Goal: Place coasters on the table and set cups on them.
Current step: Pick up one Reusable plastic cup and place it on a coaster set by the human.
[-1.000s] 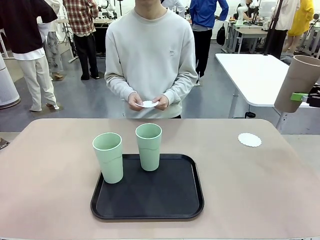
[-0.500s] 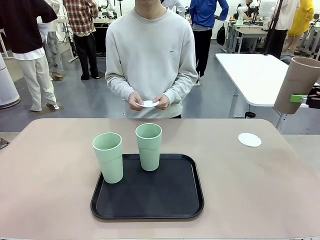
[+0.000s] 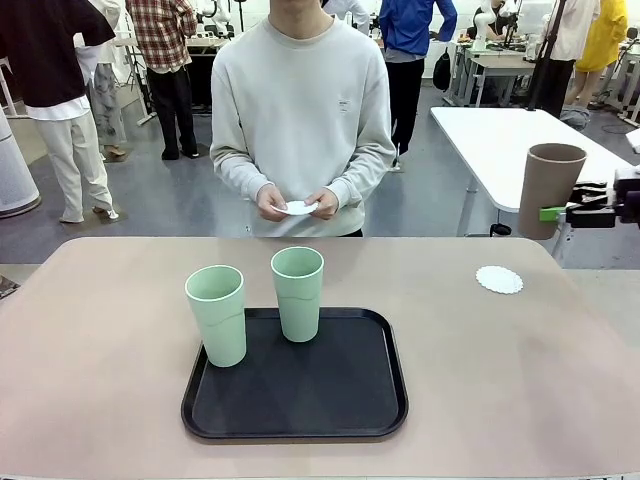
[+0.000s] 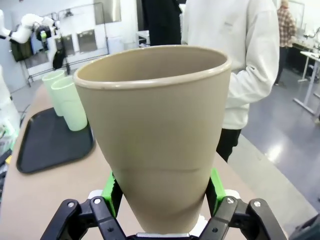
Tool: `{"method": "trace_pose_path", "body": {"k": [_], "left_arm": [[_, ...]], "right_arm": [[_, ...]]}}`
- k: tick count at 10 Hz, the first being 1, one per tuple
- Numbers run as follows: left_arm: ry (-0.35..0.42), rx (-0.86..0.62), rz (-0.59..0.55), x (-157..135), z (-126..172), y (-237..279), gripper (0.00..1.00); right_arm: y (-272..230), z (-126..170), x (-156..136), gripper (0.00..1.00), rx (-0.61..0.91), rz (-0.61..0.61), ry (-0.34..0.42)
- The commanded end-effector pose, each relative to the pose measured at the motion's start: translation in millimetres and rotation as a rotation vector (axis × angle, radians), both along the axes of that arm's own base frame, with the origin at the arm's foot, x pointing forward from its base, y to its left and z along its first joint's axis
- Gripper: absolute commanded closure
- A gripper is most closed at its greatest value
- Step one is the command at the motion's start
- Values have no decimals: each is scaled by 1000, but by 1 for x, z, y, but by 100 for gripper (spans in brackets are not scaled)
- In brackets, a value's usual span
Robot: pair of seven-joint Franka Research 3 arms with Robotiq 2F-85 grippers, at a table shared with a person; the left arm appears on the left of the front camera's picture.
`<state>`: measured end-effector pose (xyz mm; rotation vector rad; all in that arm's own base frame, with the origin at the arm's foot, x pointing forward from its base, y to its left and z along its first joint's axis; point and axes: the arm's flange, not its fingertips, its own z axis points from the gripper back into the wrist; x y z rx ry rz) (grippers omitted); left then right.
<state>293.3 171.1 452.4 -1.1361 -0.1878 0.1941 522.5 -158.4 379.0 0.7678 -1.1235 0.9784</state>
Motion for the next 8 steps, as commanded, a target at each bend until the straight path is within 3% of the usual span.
{"method": "trace_pose_path", "body": {"k": [1, 6, 8], "left_arm": [[-8, -6, 4, -1, 1, 1, 0], [-8, -6, 4, -1, 1, 1, 0], [-8, -6, 4, -1, 1, 1, 0]], "right_arm": [[-7, -13, 24, 18, 23, 100, 18], [-11, -63, 55, 18, 20, 170, 121], [-8, -67, 47, 18, 30, 141, 87]]}}
